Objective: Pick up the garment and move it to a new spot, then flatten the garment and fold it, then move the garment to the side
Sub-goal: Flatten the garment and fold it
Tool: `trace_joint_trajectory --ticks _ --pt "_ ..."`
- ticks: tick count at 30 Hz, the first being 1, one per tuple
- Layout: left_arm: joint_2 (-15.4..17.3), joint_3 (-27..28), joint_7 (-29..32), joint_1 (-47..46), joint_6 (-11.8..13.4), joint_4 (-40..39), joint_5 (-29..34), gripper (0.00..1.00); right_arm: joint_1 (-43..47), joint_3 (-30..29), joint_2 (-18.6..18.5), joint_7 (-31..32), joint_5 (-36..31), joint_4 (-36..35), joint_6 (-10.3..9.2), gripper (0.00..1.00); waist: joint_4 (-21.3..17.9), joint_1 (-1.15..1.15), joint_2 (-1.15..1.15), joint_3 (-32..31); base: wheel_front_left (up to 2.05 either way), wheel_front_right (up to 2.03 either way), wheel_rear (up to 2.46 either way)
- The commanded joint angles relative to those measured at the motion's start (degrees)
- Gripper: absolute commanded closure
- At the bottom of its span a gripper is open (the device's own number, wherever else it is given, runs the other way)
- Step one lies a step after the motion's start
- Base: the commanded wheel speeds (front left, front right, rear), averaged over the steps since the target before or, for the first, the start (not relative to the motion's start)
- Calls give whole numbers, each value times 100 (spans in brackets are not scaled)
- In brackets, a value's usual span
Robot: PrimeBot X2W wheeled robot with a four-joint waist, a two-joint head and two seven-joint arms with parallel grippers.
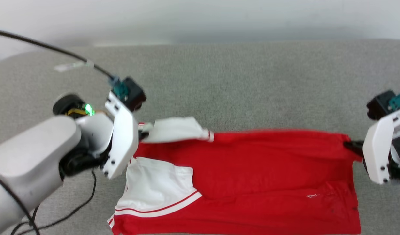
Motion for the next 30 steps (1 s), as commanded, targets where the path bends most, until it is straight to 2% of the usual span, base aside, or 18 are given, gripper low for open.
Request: trace_joint_trajectory --ticks 1,9,13,20,21,22,23,27,30 --pt "102 7 -37 238 -4 -111 -13 100 231 43 -91 -82 81 -72 -2 100 29 1 0 -319 0 0 0" --pt "505 7 -61 1397 212 -577 12 100 1209 73 -368 -368 343 -278 -3 100 32 1 0 -625 0 0 0" --pt "531 9 -151 1980 354 -606 40 100 1513 96 -296 -436 304 -203 -3 100 1 1 0 -555 0 0 0" --pt "319 11 -291 2546 378 -263 50 100 1720 186 38 -535 132 176 -3 100 -8 1 0 -396 0 0 0" --pt "279 14 -324 2584 399 -175 36 81 1731 189 93 -567 113 222 -2 100 -3 1 0 -391 0 0 0" --pt "272 12 -361 2584 384 -112 128 55 1730 161 151 -627 106 261 -2 50 -3 1 0 -391 0 0 0" --pt "263 28 -452 2558 387 -64 181 0 1698 115 180 -725 66 266 -2 0 -1 1 0 -404 0 0 0" --pt "325 167 -879 2488 437 -105 363 0 1685 -56 54 -992 38 76 -3 0 9 1 0 -560 0 0 0" --pt "388 360 -1356 2437 572 -330 509 0 1810 -357 -91 -1276 135 -206 -2 0 43 1 0 -677 0 0 0"
